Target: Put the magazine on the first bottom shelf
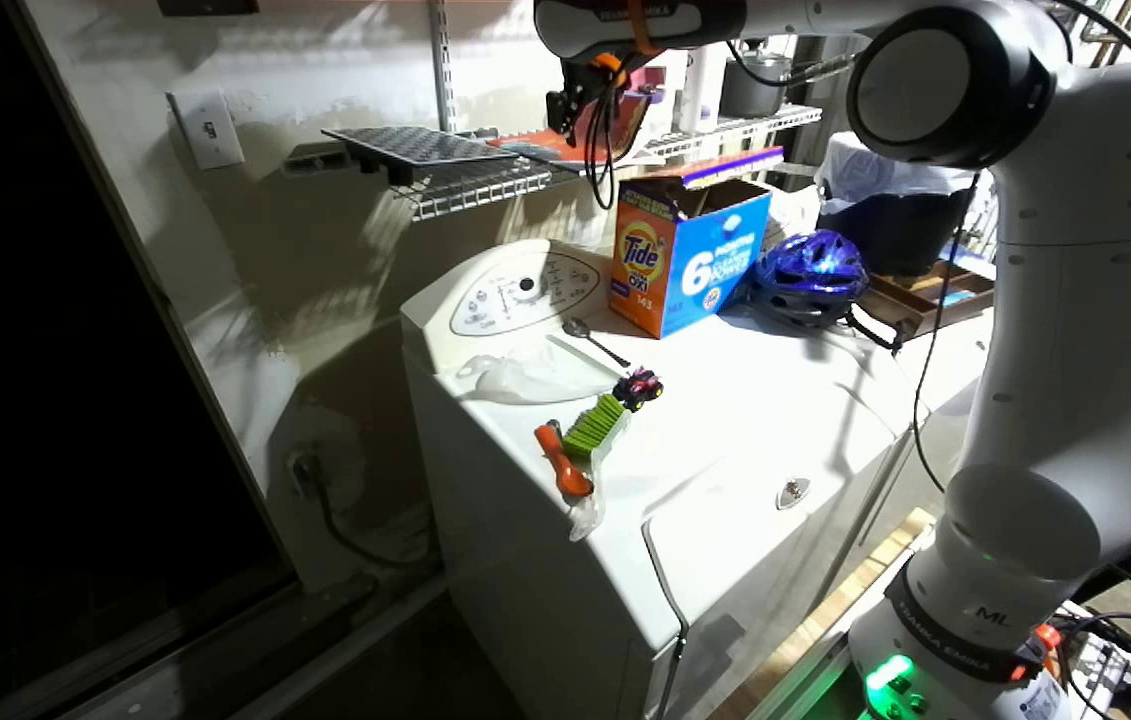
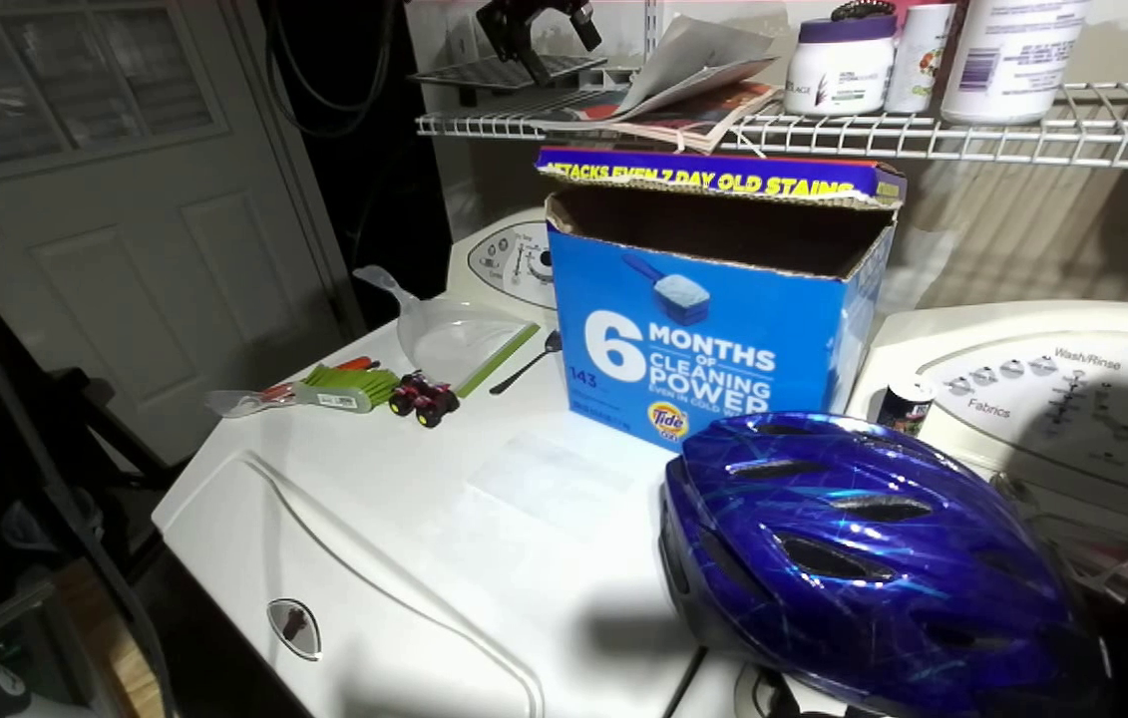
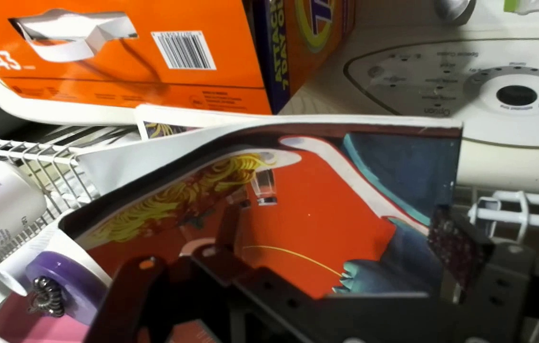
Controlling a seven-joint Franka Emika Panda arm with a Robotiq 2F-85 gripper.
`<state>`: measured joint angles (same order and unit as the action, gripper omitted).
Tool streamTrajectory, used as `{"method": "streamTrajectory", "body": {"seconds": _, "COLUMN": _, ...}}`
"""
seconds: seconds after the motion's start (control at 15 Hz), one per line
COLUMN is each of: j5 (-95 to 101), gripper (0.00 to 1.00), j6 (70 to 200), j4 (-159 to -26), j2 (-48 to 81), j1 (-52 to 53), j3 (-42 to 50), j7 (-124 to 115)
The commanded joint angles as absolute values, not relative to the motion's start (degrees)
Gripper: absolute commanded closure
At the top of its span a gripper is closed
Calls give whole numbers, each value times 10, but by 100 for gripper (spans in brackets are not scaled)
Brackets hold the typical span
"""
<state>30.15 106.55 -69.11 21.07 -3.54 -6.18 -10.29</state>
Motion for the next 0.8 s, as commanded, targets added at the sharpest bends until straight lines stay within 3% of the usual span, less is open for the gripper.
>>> {"method": "streamTrajectory", "body": {"seconds": 0.0, "j5": 259, "gripper": 0, "j6": 1117, "j4": -801, "j2": 146, "j1": -67, "j3": -69, "j7": -73}}
{"method": "streamTrajectory", "body": {"seconds": 0.2, "j5": 244, "gripper": 0, "j6": 1138, "j4": -843, "j2": 129, "j1": -83, "j3": -63, "j7": -62}}
{"method": "streamTrajectory", "body": {"seconds": 0.27, "j5": 245, "gripper": 5, "j6": 1138, "j4": -852, "j2": 125, "j1": -85, "j3": -62, "j7": -62}}
{"method": "streamTrajectory", "body": {"seconds": 0.33, "j5": 230, "gripper": 26, "j6": 1143, "j4": -861, "j2": 121, "j1": -57, "j3": -23, "j7": -53}}
{"method": "streamTrajectory", "body": {"seconds": 0.47, "j5": 221, "gripper": 31, "j6": 1150, "j4": -877, "j2": 116, "j1": -55, "j3": -11, "j7": -46}}
{"method": "streamTrajectory", "body": {"seconds": 0.6, "j5": 211, "gripper": 46, "j6": 1151, "j4": -886, "j2": 113, "j1": -51, "j3": -1, "j7": -40}}
{"method": "streamTrajectory", "body": {"seconds": 0.67, "j5": 207, "gripper": 12, "j6": 1155, "j4": -890, "j2": 113, "j1": -51, "j3": 3, "j7": -35}}
{"method": "streamTrajectory", "body": {"seconds": 0.73, "j5": 204, "gripper": 10, "j6": 1161, "j4": -894, "j2": 113, "j1": -50, "j3": 6, "j7": -35}}
